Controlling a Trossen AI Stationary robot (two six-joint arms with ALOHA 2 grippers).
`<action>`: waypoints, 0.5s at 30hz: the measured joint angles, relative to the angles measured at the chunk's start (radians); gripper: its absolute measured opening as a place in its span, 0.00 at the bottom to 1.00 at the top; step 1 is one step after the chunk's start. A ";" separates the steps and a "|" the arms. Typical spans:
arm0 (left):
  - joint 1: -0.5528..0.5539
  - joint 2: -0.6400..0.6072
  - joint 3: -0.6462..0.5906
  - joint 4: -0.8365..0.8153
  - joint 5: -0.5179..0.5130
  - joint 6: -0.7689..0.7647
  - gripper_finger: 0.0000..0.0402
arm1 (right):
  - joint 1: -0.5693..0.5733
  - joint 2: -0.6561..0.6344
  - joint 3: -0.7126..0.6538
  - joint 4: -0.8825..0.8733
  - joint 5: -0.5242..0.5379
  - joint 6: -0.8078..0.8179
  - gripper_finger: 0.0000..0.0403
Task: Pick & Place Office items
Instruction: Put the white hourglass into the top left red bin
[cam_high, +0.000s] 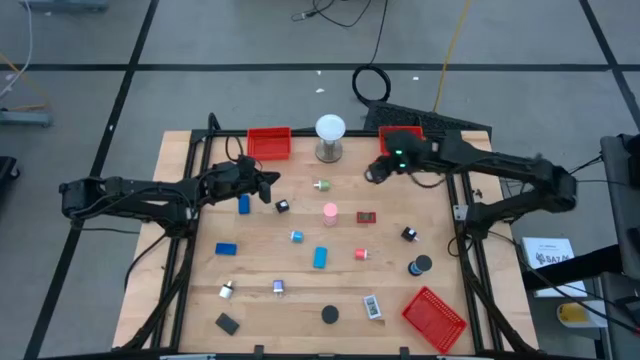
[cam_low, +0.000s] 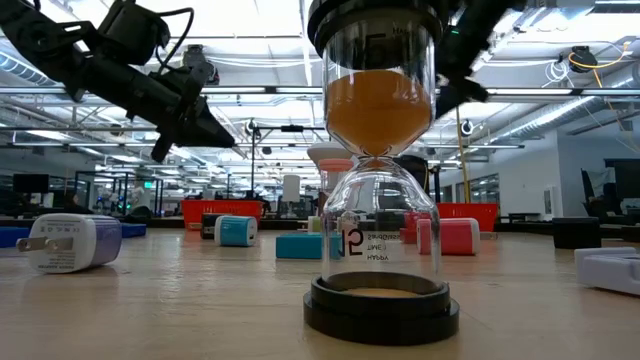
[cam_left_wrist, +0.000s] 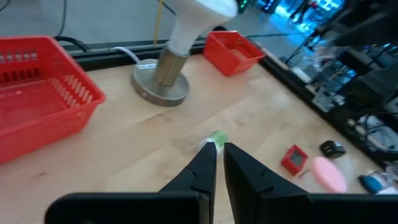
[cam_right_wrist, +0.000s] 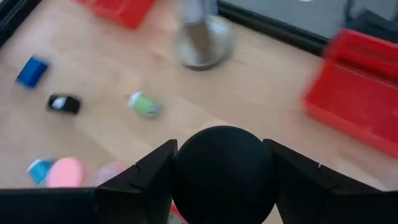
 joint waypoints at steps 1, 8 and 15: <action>0.007 0.000 0.000 -0.007 0.000 0.007 0.08 | 0.015 0.041 0.034 0.001 -0.005 -0.021 0.51; 0.033 0.000 0.000 -0.014 -0.001 0.019 0.08 | 0.085 0.295 0.193 0.074 -0.086 -0.155 0.51; 0.042 0.000 0.000 -0.041 -0.001 0.040 0.08 | 0.106 0.435 0.265 0.115 -0.104 -0.244 0.51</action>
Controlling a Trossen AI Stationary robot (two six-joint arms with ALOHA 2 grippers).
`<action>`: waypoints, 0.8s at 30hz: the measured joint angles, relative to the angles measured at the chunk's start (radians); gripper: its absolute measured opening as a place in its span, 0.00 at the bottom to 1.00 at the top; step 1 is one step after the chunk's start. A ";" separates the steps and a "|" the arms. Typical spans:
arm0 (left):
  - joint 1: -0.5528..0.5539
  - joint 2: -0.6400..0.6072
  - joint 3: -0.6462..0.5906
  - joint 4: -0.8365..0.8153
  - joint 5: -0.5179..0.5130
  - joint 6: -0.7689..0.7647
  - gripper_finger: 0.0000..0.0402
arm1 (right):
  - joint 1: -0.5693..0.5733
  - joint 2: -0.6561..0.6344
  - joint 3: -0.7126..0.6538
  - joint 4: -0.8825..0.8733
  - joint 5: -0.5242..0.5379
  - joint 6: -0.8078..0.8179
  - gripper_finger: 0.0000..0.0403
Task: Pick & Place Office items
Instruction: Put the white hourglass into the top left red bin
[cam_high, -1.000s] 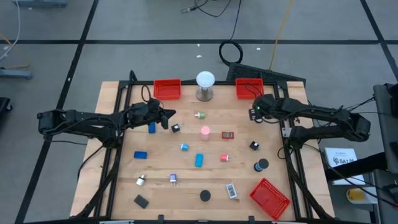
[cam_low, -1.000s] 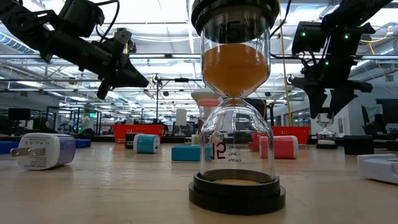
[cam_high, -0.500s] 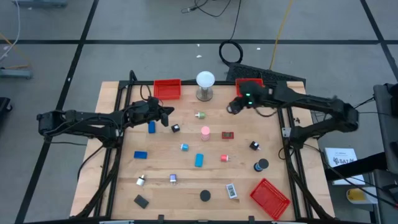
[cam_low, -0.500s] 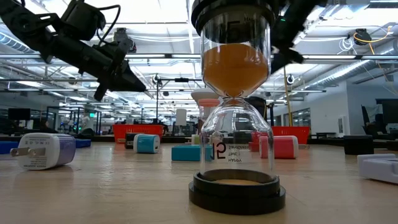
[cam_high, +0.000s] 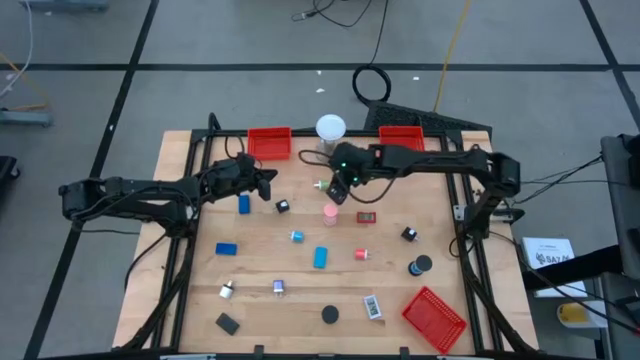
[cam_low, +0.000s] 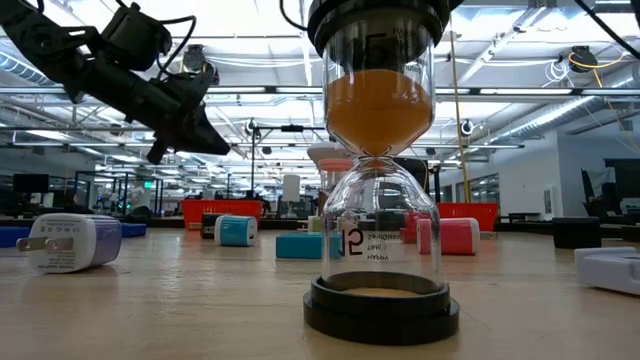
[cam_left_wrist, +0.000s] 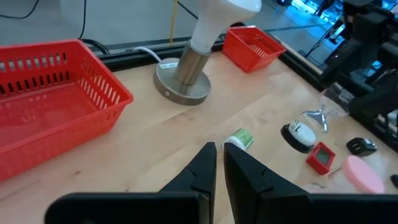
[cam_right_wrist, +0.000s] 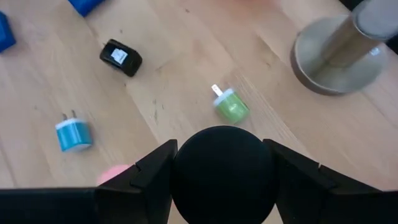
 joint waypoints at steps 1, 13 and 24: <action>0.000 0.000 0.000 -0.007 0.000 0.000 0.08 | 0.000 0.011 0.003 0.004 0.000 -0.009 0.51; -0.001 0.000 0.000 -0.023 0.001 -0.006 0.08 | -0.003 0.103 0.002 0.004 0.003 -0.084 0.51; -0.001 0.000 0.000 -0.023 0.002 -0.013 0.08 | -0.003 0.100 0.001 0.037 0.003 -0.087 0.59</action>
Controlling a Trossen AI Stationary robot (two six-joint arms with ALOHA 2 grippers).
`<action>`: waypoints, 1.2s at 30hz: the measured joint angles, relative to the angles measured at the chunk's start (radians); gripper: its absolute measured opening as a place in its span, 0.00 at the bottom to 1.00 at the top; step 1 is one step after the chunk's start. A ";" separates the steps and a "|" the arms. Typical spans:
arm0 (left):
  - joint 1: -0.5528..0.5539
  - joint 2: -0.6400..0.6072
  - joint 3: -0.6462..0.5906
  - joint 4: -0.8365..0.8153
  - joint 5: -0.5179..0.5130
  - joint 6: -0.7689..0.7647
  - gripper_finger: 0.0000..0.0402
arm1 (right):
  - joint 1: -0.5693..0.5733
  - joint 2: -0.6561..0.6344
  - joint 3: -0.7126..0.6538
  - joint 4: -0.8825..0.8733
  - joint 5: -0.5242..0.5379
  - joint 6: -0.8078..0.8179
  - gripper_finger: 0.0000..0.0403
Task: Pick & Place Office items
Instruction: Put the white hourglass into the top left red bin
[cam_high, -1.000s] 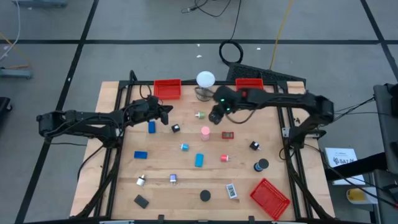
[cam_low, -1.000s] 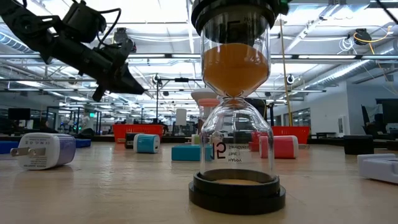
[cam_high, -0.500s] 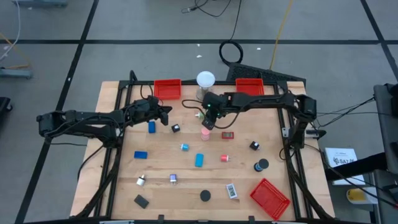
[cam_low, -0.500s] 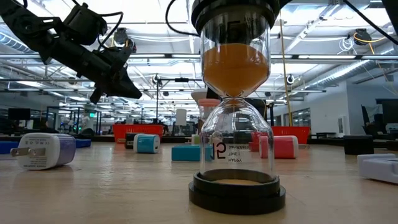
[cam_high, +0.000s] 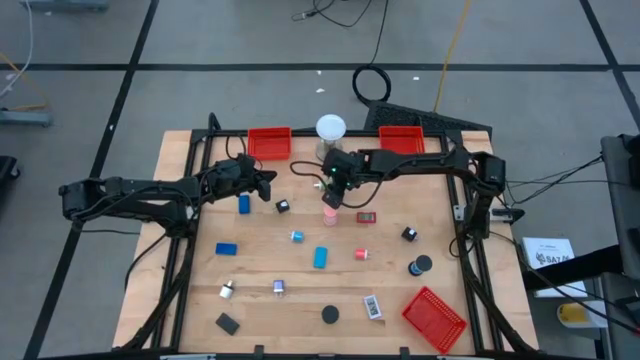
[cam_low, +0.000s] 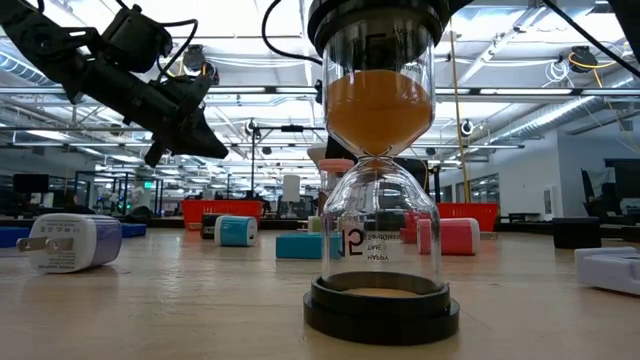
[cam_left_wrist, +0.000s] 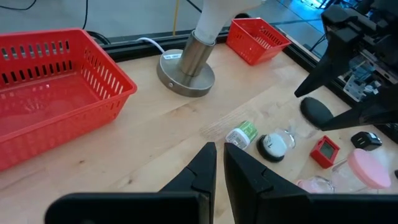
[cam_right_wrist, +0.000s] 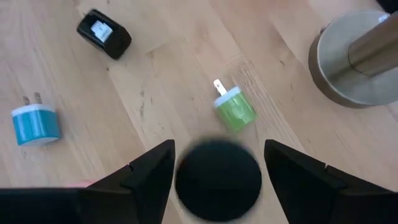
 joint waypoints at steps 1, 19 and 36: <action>0.000 0.000 0.000 0.000 0.000 0.000 0.08 | 0.000 0.000 0.000 -0.002 0.000 0.000 0.59; -0.015 0.000 0.008 0.056 0.070 -0.079 0.08 | -0.025 -0.299 -0.043 -0.015 0.058 -0.035 0.46; -0.032 0.179 0.528 -0.509 0.175 -0.055 0.08 | -0.145 -0.711 -0.627 0.428 0.050 0.091 0.05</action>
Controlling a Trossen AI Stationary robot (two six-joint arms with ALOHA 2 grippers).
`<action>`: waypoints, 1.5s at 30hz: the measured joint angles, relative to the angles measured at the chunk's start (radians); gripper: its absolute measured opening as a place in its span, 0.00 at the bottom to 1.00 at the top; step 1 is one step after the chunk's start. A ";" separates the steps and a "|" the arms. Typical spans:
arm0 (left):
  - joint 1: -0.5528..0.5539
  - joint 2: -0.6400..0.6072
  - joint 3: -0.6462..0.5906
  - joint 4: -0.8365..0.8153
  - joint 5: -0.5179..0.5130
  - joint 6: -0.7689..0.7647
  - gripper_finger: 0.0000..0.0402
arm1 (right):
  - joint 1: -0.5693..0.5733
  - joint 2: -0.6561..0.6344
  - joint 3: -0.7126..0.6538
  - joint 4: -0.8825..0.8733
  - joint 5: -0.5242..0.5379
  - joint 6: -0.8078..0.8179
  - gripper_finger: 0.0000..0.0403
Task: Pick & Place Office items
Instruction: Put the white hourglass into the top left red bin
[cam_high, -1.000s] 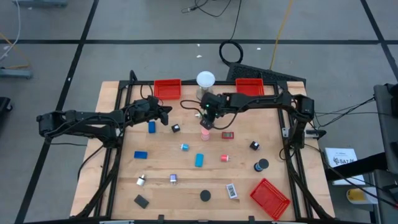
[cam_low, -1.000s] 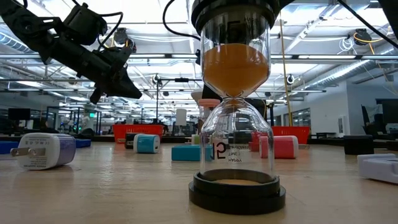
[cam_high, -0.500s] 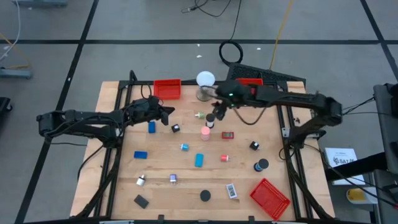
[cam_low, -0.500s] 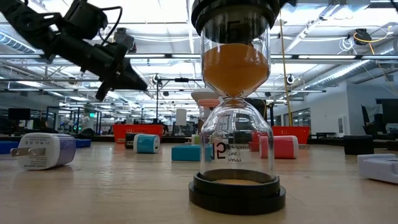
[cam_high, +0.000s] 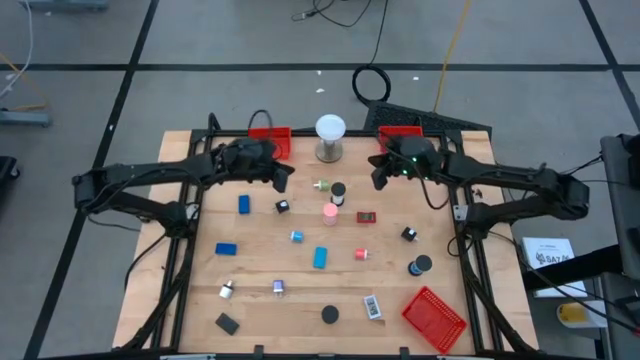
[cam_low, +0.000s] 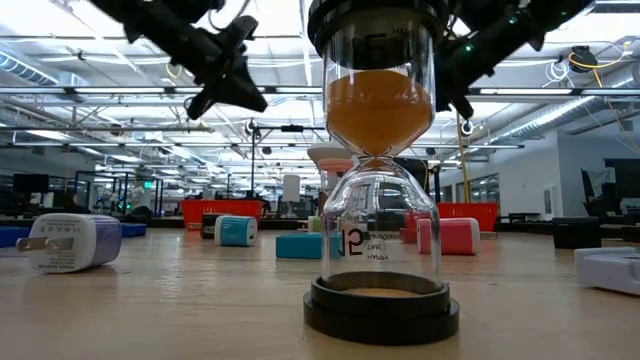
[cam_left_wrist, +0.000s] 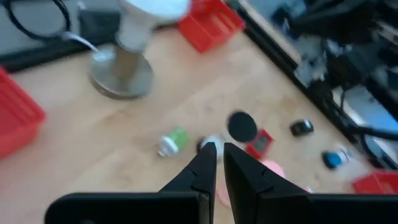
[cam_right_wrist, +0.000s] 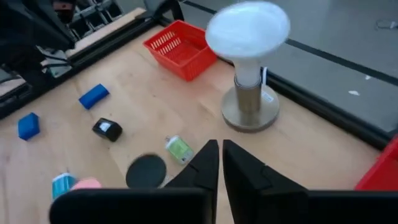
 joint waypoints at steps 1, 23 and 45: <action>-0.005 0.029 0.036 -0.028 0.008 0.005 0.08 | -0.003 -0.009 -0.013 0.011 0.000 0.007 0.04; -0.116 0.594 0.677 -0.466 -0.030 0.054 0.45 | -0.007 -0.034 -0.039 0.013 0.002 -0.034 0.00; -0.140 0.671 0.680 -0.272 -0.134 0.364 0.89 | -0.007 -0.034 -0.038 0.018 0.002 -0.025 0.00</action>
